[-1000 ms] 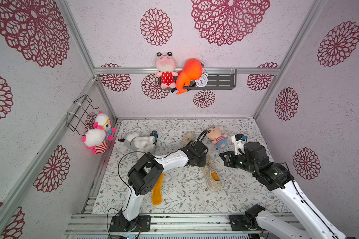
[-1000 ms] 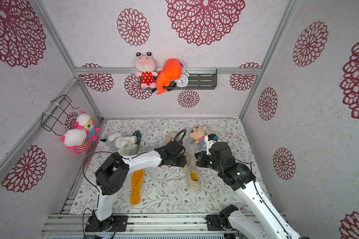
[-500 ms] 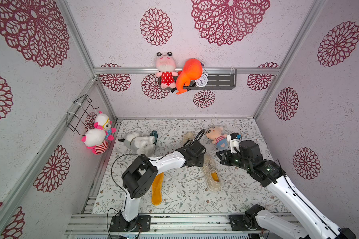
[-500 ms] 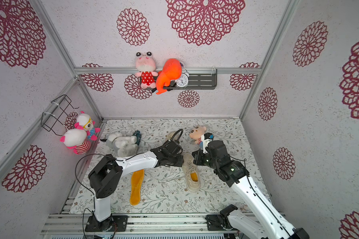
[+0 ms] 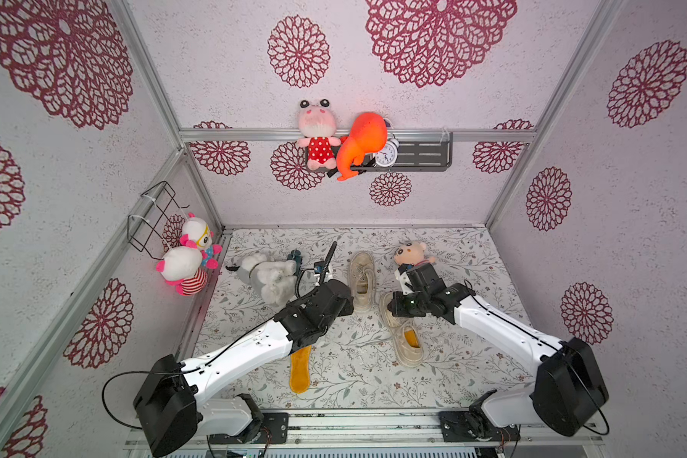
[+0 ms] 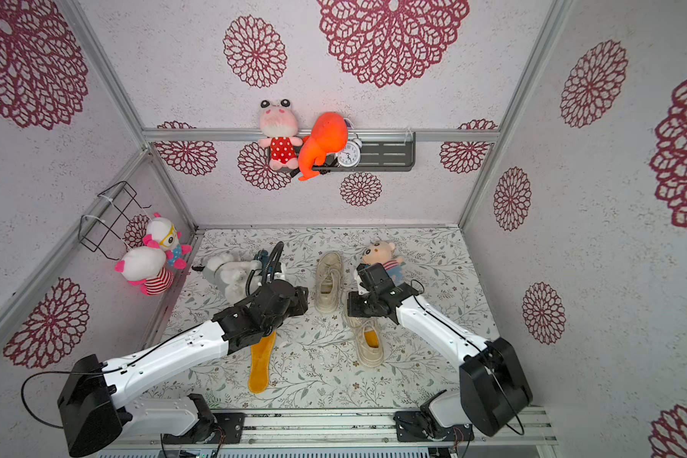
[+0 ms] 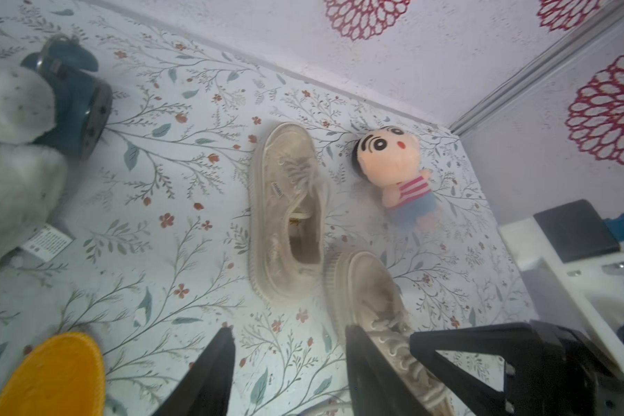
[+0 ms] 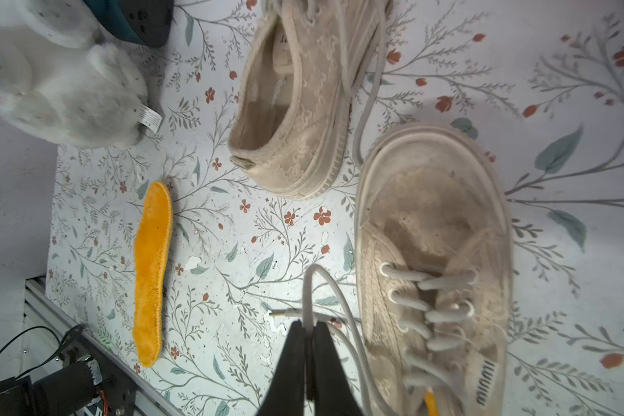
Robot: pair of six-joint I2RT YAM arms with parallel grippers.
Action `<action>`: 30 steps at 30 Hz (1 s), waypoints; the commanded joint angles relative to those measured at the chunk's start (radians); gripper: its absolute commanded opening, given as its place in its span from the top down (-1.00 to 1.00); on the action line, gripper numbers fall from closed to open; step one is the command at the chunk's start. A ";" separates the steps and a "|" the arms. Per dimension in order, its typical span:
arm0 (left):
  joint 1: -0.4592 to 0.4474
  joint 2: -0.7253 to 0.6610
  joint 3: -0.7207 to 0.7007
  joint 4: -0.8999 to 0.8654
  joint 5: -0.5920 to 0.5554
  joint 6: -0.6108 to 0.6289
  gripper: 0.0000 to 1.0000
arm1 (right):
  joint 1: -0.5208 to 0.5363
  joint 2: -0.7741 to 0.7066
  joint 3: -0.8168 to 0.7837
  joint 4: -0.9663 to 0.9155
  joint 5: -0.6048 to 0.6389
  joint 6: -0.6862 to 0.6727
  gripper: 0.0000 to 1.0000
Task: Remove the insole from the shoe
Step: Untie the shoelace on the shoe.
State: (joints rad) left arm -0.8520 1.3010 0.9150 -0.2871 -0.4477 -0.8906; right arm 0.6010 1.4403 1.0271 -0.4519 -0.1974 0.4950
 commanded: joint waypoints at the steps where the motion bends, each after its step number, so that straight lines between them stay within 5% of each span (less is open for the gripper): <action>1: 0.007 -0.029 -0.028 -0.019 -0.045 -0.056 -0.08 | 0.019 0.011 0.072 -0.056 0.058 -0.038 0.41; 7: 0.006 -0.025 -0.034 0.035 -0.020 0.010 -0.14 | 0.011 -0.148 0.113 -0.179 0.184 0.042 0.20; 16: 0.019 0.156 0.074 0.133 0.184 0.110 -0.20 | 0.019 -0.496 -0.202 -0.083 0.185 0.554 0.13; 25: 0.022 0.215 0.130 0.136 0.219 0.090 -0.20 | 0.080 -0.406 -0.220 -0.157 0.174 0.528 0.11; 30: 0.021 0.196 0.100 0.139 0.202 0.060 -0.20 | 0.088 -0.376 -0.244 -0.100 0.221 0.626 0.10</action>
State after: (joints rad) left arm -0.8391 1.5238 1.0264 -0.1688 -0.2405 -0.8104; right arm 0.6842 1.0679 0.7933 -0.5800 -0.0227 1.0420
